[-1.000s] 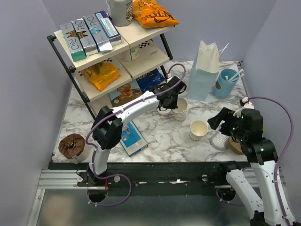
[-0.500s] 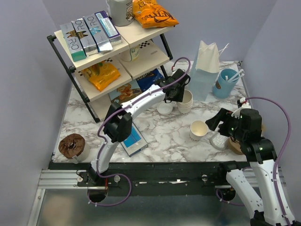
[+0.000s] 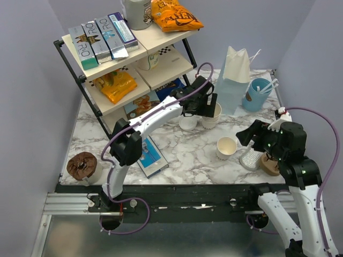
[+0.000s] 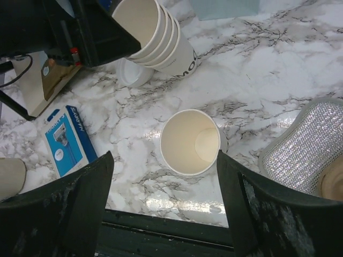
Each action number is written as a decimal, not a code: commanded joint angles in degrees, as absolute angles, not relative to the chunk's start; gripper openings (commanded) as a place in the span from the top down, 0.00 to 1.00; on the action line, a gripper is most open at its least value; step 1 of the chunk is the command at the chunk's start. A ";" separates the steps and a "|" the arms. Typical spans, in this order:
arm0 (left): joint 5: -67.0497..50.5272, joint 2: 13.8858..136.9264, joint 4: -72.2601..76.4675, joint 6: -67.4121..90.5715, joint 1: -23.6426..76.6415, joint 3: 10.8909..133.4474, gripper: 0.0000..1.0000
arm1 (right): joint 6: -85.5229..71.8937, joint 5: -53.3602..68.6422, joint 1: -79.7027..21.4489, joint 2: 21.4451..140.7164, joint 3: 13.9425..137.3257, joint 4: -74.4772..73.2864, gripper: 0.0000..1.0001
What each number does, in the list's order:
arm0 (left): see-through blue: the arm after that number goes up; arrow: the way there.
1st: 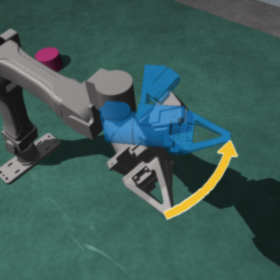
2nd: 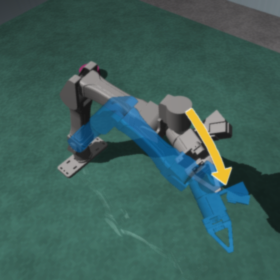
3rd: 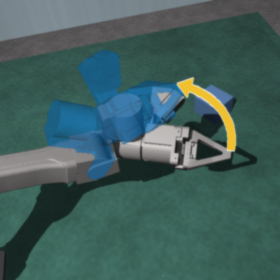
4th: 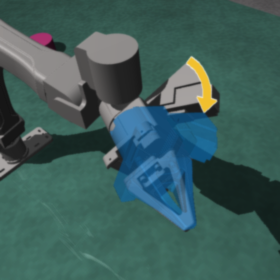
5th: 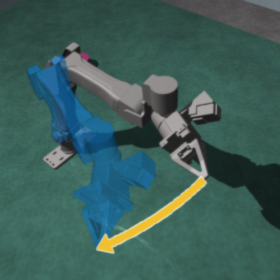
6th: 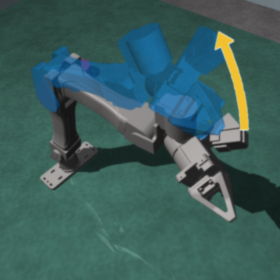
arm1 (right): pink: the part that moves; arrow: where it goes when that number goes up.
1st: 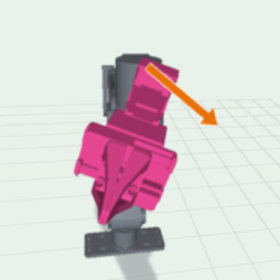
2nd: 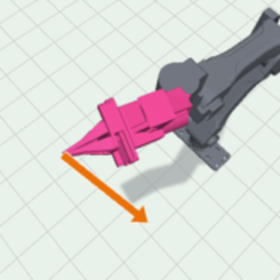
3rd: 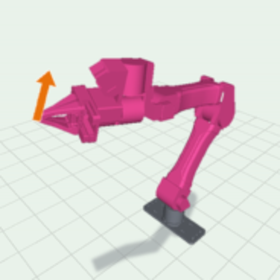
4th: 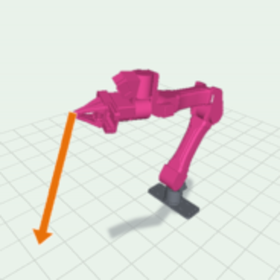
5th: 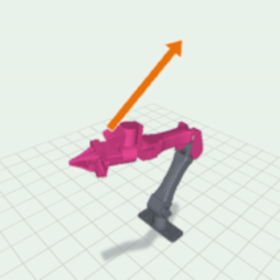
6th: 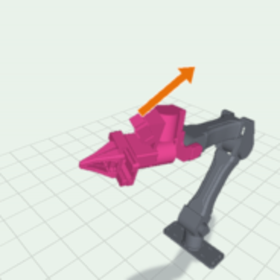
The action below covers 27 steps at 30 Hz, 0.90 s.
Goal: Pack the takeout coffee
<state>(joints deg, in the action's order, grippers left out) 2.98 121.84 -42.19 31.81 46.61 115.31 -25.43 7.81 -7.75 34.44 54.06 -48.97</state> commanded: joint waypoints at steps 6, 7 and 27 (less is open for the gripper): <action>0.44 99.97 -29.64 24.28 46.23 92.84 0.01 | -21.27 8.53 -7.38 27.51 53.00 -49.66 0.14; -2.34 97.76 -27.36 22.69 46.06 89.68 0.01 | -20.57 8.53 -7.38 26.90 52.39 -49.57 0.14; -11.95 107.03 -13.70 6.33 41.57 79.87 0.16 | -20.39 8.44 -7.47 23.56 45.79 -47.46 0.14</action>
<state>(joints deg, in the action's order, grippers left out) -9.98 101.45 -12.93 7.92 41.74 73.91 -20.88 8.75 -7.75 24.32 46.35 -48.49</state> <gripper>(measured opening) 0.862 0.859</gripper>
